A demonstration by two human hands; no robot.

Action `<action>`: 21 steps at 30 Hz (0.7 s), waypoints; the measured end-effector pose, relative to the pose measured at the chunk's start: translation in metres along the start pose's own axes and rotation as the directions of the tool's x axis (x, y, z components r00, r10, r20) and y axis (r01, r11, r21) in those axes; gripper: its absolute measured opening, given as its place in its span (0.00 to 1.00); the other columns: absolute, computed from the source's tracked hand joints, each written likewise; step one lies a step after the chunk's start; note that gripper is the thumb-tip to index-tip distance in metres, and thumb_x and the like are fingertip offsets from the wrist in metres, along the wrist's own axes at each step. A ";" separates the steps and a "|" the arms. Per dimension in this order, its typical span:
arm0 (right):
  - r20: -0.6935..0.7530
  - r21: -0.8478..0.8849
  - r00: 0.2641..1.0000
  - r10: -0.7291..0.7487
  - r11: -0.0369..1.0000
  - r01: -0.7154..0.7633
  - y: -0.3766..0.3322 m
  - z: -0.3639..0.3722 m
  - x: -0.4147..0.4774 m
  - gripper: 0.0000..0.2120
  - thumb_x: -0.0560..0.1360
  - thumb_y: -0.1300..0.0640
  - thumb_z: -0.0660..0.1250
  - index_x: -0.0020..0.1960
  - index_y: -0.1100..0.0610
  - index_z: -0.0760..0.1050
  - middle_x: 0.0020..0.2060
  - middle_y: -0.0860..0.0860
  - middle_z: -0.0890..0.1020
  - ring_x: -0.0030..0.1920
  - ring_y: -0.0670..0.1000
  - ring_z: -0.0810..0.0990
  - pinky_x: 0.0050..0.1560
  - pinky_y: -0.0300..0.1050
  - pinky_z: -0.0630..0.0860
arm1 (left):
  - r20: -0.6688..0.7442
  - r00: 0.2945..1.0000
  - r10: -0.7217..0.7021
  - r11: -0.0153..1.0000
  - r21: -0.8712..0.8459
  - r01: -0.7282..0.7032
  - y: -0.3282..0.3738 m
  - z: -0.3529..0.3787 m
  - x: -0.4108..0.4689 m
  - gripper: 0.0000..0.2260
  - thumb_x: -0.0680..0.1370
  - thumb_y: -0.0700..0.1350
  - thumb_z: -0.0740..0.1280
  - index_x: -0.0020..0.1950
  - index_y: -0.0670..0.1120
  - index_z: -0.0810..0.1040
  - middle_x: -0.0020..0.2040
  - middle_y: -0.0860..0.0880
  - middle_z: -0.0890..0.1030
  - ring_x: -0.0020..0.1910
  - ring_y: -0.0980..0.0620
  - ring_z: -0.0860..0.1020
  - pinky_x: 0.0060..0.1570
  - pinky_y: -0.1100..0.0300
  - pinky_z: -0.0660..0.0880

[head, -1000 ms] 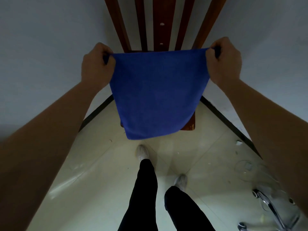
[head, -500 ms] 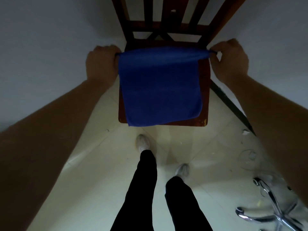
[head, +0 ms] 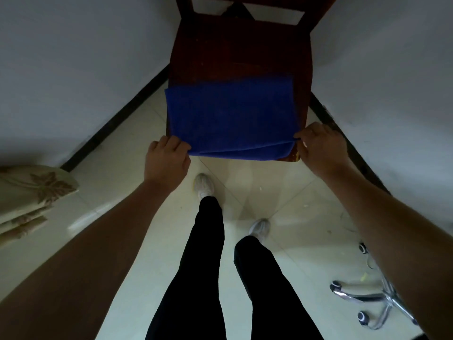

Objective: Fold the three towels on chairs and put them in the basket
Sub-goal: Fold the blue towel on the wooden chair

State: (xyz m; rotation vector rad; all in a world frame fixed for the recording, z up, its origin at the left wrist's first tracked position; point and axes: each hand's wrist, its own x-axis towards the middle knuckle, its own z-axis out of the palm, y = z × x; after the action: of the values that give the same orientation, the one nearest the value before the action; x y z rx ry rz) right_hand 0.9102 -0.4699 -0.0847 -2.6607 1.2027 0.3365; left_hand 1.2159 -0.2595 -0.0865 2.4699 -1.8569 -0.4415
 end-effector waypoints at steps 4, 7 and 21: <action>0.015 -0.027 1.000 -0.008 1.000 0.009 0.002 0.012 -0.010 0.05 0.74 0.59 0.69 0.49 0.59 0.81 0.44 0.59 0.82 0.40 0.61 0.80 0.38 0.50 0.75 | 0.034 0.999 0.011 0.999 0.047 -0.012 0.005 0.009 -0.008 0.06 0.72 0.40 0.69 0.48 0.42 0.81 0.44 0.42 0.81 0.41 0.41 0.78 0.41 0.48 0.74; 0.161 -0.047 0.986 -0.048 0.997 0.056 0.001 0.022 -0.012 0.05 0.76 0.58 0.68 0.50 0.57 0.80 0.47 0.58 0.81 0.44 0.59 0.80 0.41 0.52 0.78 | 0.313 0.948 -0.058 0.995 0.098 0.029 0.006 0.016 -0.005 0.10 0.75 0.39 0.66 0.56 0.44 0.80 0.53 0.43 0.81 0.53 0.42 0.78 0.51 0.46 0.74; 0.218 0.156 0.973 0.074 0.982 -0.109 -0.017 0.011 0.106 0.34 0.76 0.59 0.65 0.79 0.54 0.55 0.75 0.61 0.60 0.72 0.65 0.63 0.68 0.63 0.67 | 0.151 0.970 -0.193 0.979 -0.041 0.201 -0.017 0.025 0.115 0.28 0.78 0.40 0.63 0.77 0.43 0.60 0.74 0.37 0.66 0.72 0.34 0.64 0.67 0.37 0.64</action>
State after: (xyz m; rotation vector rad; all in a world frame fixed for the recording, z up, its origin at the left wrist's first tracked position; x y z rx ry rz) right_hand 0.9893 -0.5310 -0.1240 -2.3646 1.2305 0.4976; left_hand 1.2553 -0.3596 -0.1381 2.6610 -1.6227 -0.6899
